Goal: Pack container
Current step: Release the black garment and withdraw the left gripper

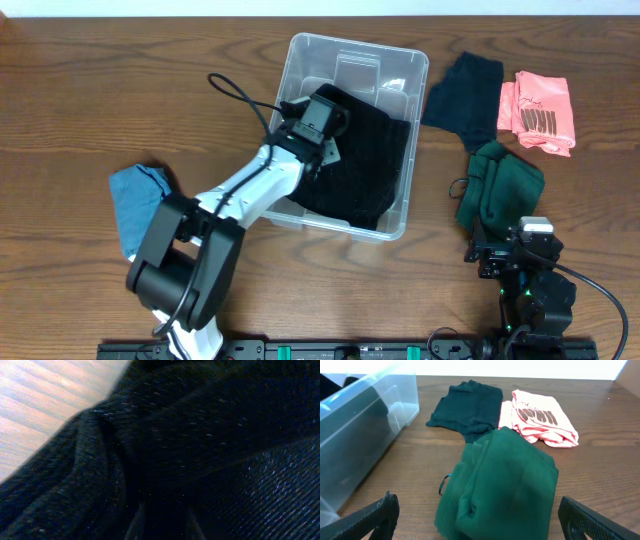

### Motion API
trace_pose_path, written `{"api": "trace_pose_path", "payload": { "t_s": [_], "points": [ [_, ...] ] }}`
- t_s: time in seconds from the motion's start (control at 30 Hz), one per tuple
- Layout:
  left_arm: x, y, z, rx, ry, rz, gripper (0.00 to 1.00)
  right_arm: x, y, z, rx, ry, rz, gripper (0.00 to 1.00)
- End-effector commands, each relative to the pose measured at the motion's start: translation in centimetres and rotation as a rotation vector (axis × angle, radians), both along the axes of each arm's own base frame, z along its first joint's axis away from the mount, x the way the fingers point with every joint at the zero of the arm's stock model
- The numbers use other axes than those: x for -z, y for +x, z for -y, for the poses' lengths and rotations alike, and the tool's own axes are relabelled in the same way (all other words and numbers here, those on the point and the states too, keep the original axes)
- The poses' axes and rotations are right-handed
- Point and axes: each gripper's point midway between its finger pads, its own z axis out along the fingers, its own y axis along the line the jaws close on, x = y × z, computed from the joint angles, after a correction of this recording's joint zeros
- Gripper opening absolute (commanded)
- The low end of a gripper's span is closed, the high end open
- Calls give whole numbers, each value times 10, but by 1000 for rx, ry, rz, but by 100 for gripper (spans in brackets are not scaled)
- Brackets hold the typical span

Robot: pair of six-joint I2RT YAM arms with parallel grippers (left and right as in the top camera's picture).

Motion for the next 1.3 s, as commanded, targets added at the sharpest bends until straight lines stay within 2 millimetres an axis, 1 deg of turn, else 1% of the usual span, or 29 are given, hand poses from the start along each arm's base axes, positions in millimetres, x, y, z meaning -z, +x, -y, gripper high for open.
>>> {"api": "trace_pose_path", "payload": {
  "t_s": [0.0, 0.07, 0.1, 0.2, 0.27, 0.33, 0.4, 0.47, 0.53, 0.6, 0.73, 0.83, 0.93, 1.03, 1.07, 1.17, 1.2, 1.27],
  "points": [
    [-28, 13, -42, -99, -2, 50, 29, 2, 0, 1, 7, 14, 0, 99],
    [-54, 19, -60, -124, -14, 102, 30, 2, 0, 1, 7, 14, 0, 99],
    [-70, 20, -70, -133, -19, 132, 33, 2, 0, 1, 7, 14, 0, 99],
    [-110, 19, -92, -146, -21, 211, 45, 2, 0, 1, 7, 14, 0, 99],
    [-134, 14, -102, -146, -21, 258, 50, 2, 0, 1, 7, 14, 0, 99],
    [-154, 8, -107, -138, -20, 299, 55, 2, 0, 1, 7, 14, 0, 99],
    [-170, 2, -109, -109, -4, 333, 58, 2, 0, 1, 7, 14, 0, 99],
    [-177, -5, -117, -115, 34, 344, 59, 2, 0, 1, 7, 14, 0, 99],
    [-174, -13, -136, -167, 111, 320, 59, 2, 0, 1, 7, 14, 0, 99],
    [-162, -19, -157, -221, 191, 270, 59, 2, 0, 1, 7, 14, 0, 99],
    [-132, -16, -180, -250, 240, 168, 59, 2, 0, 1, 7, 14, 0, 99],
    [-111, -13, -190, -261, 256, 108, 59, 2, 0, 1, 7, 14, 0, 99],
    [-88, -11, -186, -215, 233, 43, 59, 2, 0, 1, 7, 14, 0, 99],
    [-67, -15, -178, -186, 207, -29, 59, 2, 0, 1, 7, 14, 0, 99],
    [-61, -17, -173, -168, 180, -53, 59, 2, 0, 1, 7, 14, 0, 99],
    [-52, -24, -156, -123, 96, -107, 57, 2, 0, 1, 7, 14, 0, 99],
    [-52, -27, -153, -124, 77, -119, 54, 2, 0, 1, 7, 14, 0, 99],
    [-51, -33, -150, -141, 47, -142, 54, 2, 0, 1, 7, 14, 0, 99]
  ]
}}
